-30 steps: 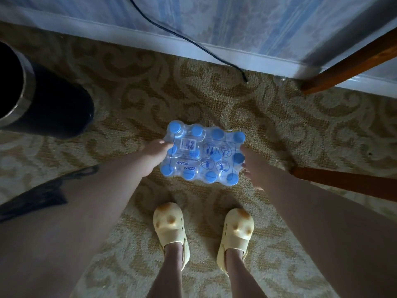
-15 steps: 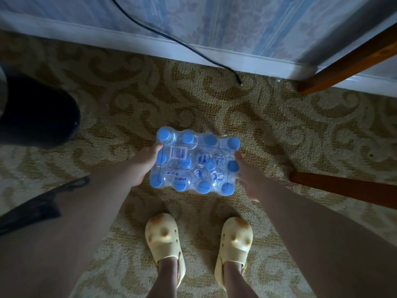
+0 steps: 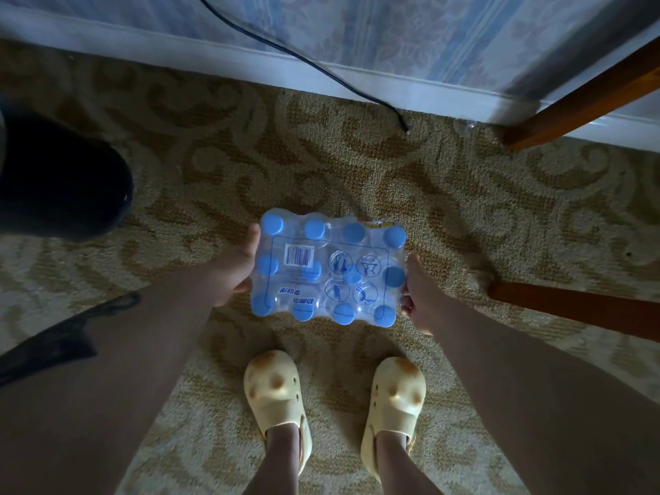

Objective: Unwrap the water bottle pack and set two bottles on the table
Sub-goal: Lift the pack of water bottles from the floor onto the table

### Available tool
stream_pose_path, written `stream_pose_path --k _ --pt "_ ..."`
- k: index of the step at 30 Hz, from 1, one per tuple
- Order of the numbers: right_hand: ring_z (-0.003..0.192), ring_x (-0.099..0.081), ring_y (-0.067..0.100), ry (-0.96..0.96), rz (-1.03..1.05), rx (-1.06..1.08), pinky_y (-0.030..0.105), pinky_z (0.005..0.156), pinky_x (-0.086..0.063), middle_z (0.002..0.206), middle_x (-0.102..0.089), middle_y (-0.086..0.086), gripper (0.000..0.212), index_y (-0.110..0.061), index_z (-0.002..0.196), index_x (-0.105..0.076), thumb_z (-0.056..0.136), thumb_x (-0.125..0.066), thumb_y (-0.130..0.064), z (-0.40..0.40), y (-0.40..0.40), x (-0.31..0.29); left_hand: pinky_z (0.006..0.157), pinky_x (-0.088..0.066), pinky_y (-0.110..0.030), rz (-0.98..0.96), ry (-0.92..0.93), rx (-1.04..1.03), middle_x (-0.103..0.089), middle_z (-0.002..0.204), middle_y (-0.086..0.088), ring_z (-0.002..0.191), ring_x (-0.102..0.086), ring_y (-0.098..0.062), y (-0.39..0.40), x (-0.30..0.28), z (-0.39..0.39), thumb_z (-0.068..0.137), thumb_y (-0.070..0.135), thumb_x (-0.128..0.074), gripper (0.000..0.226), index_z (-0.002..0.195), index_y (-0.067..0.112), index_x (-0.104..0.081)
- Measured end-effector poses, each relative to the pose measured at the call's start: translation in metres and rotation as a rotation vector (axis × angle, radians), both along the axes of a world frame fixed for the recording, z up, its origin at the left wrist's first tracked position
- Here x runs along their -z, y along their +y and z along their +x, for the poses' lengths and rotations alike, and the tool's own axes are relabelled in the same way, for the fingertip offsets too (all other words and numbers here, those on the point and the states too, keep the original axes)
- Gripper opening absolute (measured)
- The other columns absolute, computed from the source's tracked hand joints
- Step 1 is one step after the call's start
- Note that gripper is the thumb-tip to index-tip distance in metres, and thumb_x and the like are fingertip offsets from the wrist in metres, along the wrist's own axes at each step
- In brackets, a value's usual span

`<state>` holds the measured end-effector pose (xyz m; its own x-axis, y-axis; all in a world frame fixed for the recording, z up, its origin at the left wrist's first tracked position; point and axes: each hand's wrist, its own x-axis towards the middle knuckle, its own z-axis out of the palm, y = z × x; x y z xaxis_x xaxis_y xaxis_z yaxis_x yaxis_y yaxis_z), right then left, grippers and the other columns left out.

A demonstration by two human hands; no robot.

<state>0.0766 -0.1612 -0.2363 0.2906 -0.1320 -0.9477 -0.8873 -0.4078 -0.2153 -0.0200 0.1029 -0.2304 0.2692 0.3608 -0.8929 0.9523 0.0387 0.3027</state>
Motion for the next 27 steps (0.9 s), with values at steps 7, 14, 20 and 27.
stream_pose_path --k 7,14,20,27 --pt "0.039 -0.039 0.009 -0.007 0.086 0.016 0.026 0.047 -0.032 0.039 -0.046 -0.005 0.045 -0.018 0.062 -0.047 0.095 -0.047 -0.048 -0.012 -0.005 -0.017 0.097 -0.039 -0.046 -0.081 -0.048 -0.105 -0.064 0.104 -0.008 0.099 -0.056 -0.025 -0.01 -0.016 -0.025 0.092 0.067 -0.021 0.06 0.094 0.024 -0.063" --pt "0.047 -0.04 0.015 -0.17 0.0 -0.022 0.027 0.049 -0.031 0.051 -0.045 -0.002 0.039 -0.02 0.061 -0.049 0.094 -0.05 -0.041 -0.03 -0.017 -0.088 0.063 -0.045 -0.029 0.168 -0.066 -0.214 -0.063 0.089 -0.007 0.072 -0.059 -0.02 -0.022 -0.085 -0.059 0.089 0.068 -0.034 0.051 0.074 0.025 -0.057" --pt "0.068 -0.056 0.015 -0.333 0.026 -0.038 0.027 0.063 -0.047 0.076 -0.059 -0.003 0.023 -0.023 0.075 -0.057 0.092 -0.053 -0.039 -0.028 -0.023 -0.225 0.051 -0.046 -0.03 0.21 -0.097 -0.472 -0.064 0.064 -0.005 0.051 -0.057 -0.018 -0.033 -0.223 -0.048 0.075 0.074 -0.052 0.06 0.069 0.015 -0.062" --pt "0.046 -0.04 0.013 -0.636 -0.147 0.07 0.022 0.047 -0.033 0.046 -0.048 -0.005 0.04 -0.014 0.053 -0.056 0.081 -0.058 -0.043 -0.032 -0.035 -0.43 0.028 -0.027 -0.011 0.168 -0.327 -0.508 -0.044 0.027 0.009 0.019 -0.037 -0.006 -0.038 -0.428 -0.025 0.08 0.06 -0.061 0.051 0.057 0.016 -0.051"
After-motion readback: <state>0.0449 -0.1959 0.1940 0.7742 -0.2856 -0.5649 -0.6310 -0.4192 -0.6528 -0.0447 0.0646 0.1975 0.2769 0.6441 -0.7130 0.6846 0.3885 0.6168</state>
